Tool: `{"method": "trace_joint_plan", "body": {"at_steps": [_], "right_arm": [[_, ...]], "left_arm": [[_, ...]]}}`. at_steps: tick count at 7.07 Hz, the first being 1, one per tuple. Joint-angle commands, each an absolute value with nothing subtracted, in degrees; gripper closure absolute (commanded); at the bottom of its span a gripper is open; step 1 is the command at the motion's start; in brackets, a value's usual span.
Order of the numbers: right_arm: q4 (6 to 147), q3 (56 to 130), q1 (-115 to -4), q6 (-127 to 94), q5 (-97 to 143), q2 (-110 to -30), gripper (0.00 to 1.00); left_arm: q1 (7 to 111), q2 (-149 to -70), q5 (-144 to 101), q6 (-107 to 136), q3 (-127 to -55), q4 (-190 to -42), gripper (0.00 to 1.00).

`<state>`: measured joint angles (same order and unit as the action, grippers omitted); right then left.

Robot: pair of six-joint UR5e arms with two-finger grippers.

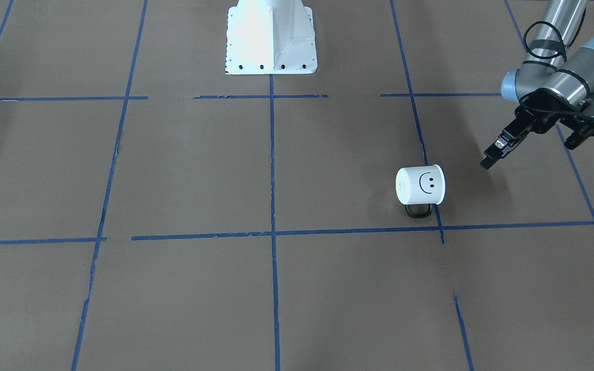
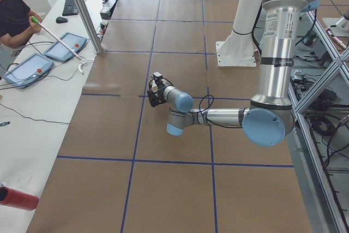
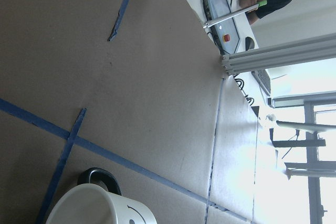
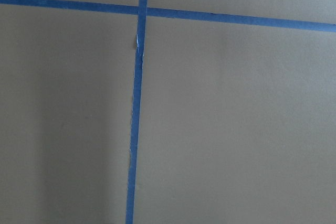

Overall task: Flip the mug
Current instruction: 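Move the left gripper in toward the open end of the sideways white mug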

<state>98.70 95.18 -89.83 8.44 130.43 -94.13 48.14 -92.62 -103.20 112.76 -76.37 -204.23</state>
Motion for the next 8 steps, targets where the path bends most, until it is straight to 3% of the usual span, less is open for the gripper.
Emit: {"method": "trace_joint_plan", "body": {"at_steps": [1,5,8], "right_arm": [[98.70,95.19,-89.82,8.44,130.43,-94.13,0.00],[98.70,95.19,-89.82,8.44,130.43,-94.13,0.00],[98.70,95.19,-89.82,8.44,130.43,-94.13,0.00]], "left_arm": [[40.28,-95.26,-99.40,111.46,-69.81,-212.85,0.02],[39.73,-95.27,-99.76,102.31,-68.30,-212.70,0.04],[41.82,-100.18,-99.58,101.95,-64.08,-212.61,0.04]]}}
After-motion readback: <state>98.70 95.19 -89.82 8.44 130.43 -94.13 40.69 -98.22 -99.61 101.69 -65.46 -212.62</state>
